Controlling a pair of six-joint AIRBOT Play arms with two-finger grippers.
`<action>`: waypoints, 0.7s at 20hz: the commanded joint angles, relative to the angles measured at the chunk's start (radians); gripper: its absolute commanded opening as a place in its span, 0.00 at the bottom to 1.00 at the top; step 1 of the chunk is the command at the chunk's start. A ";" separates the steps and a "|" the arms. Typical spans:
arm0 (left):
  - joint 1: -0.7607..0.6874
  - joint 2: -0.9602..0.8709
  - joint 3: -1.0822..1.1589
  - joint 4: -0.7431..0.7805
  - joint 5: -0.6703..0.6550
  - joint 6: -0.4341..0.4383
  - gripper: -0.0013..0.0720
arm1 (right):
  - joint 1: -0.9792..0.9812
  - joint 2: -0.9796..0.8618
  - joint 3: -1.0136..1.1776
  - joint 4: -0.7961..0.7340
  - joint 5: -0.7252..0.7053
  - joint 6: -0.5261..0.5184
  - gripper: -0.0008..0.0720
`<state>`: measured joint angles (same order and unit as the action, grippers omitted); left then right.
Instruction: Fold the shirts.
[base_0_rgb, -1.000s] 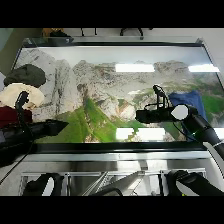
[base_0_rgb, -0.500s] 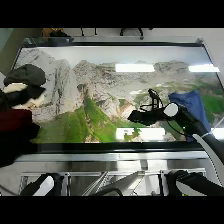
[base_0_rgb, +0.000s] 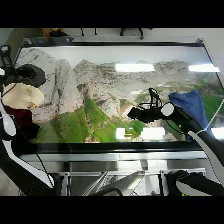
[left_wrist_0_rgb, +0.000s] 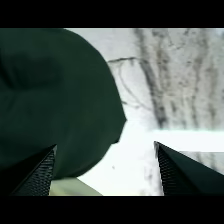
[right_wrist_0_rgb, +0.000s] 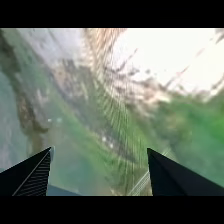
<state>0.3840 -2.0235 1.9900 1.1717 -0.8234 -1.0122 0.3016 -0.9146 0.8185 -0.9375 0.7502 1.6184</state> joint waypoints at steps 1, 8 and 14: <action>0.002 -0.124 -0.012 0.085 0.242 -0.010 0.99 | 0.000 -0.002 0.000 -0.001 -0.041 0.001 0.91; -0.013 -0.265 0.061 0.111 0.278 -0.010 0.55 | 0.000 -0.008 0.000 -0.001 -0.047 0.001 0.91; -0.059 -0.121 0.062 0.111 0.286 -0.010 0.05 | 0.000 -0.008 0.000 0.000 -0.028 0.001 0.91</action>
<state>0.3473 -2.2162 2.0449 1.2823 -0.5594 -1.0233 0.3016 -0.9222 0.8185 -0.9386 0.7097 1.6184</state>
